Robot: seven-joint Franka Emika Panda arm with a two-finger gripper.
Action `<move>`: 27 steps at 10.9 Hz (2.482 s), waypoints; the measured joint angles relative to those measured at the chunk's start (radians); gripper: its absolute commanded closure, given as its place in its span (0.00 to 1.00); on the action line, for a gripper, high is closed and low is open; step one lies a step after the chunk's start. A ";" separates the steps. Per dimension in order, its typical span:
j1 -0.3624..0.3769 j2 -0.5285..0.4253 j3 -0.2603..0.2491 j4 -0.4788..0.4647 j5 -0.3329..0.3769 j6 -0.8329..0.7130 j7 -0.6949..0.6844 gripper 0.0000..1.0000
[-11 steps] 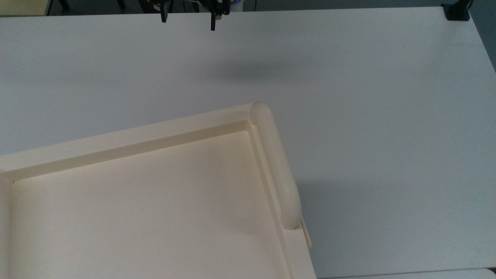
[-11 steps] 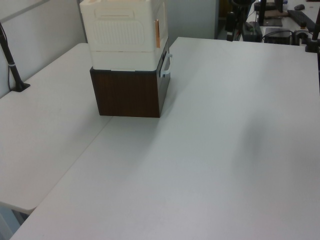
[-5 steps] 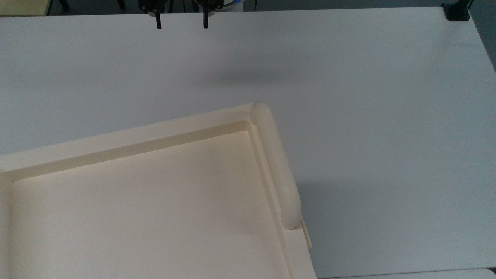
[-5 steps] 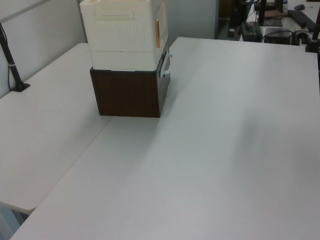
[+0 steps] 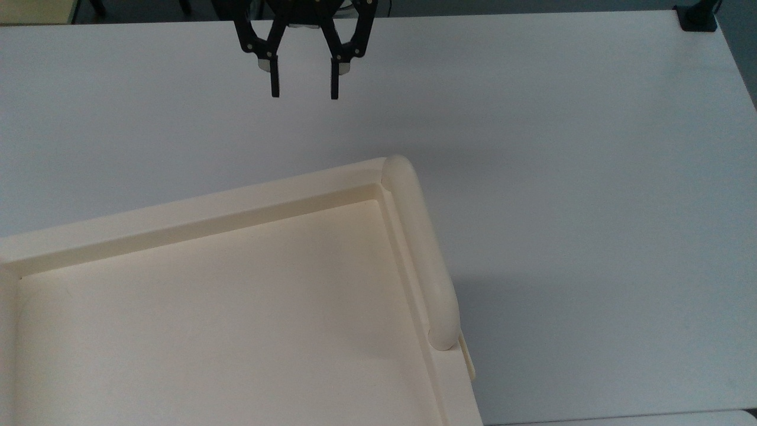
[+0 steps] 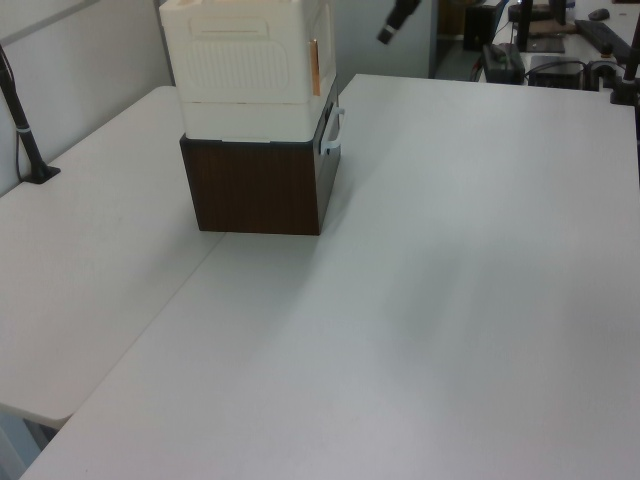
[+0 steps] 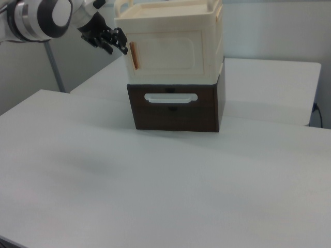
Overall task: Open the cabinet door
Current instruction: 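Lower the open gripper toward the orange handle on the cabinet door, then close the gripper on the door's orange handle edge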
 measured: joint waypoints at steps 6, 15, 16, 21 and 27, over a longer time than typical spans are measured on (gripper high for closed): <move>0.000 0.088 0.007 -0.001 -0.022 0.391 0.112 0.38; 0.000 0.207 0.013 0.000 -0.091 0.553 0.165 0.72; 0.001 0.208 0.013 0.000 -0.091 0.554 0.165 0.75; 0.001 0.210 0.014 -0.001 -0.095 0.555 0.166 0.82; -0.001 0.211 0.014 -0.001 -0.095 0.555 0.166 0.87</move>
